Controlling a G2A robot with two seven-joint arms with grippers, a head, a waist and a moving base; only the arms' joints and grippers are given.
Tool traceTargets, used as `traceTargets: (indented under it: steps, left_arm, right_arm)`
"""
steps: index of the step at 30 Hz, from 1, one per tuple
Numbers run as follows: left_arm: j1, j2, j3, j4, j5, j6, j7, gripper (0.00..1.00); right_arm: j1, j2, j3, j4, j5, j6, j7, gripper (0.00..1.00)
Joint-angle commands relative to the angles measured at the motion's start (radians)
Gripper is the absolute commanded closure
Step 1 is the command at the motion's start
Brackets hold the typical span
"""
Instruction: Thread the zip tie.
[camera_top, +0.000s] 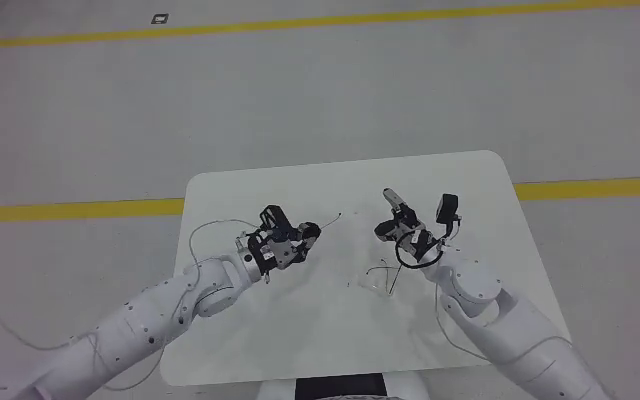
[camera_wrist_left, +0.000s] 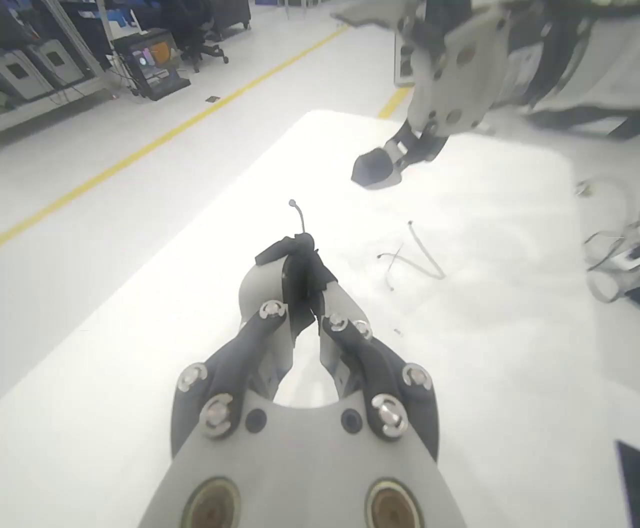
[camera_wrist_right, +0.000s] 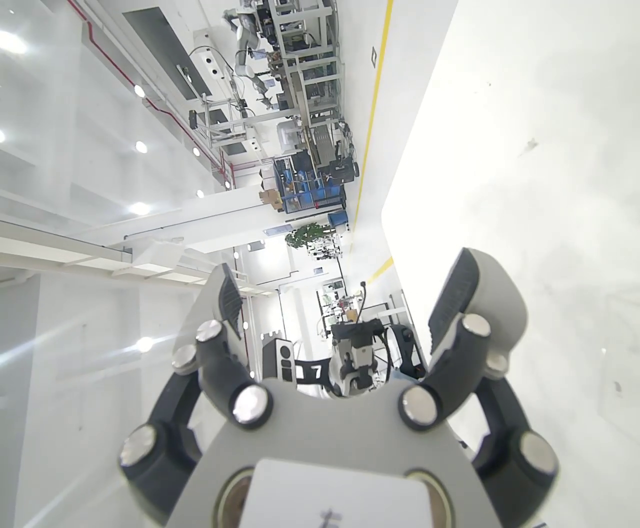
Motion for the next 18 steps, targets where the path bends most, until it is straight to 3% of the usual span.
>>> traceTargets:
  steps: [1,4,9,18]
  left_arm:
    - [0.008,-0.005,-0.005,0.023,-0.037,-0.063,0.038,1.0]
    - [0.019,-0.012,0.006,0.029,-0.084,-0.07,0.089,1.0]
    - [0.008,-0.016,0.058,0.024,-0.166,-0.07,0.145,1.0]
    - [0.002,-0.016,0.071,0.022,-0.184,-0.07,0.15,1.0]
  right_arm:
    - [0.0,0.0,0.0,0.0,0.0,0.0,0.0,0.0]
    - [0.0,0.0,0.0,0.0,0.0,0.0,0.0,0.0]
    - [0.0,0.0,0.0,0.0,0.0,0.0,0.0,0.0]
    - [0.0,0.0,0.0,0.0,0.0,0.0,0.0,0.0]
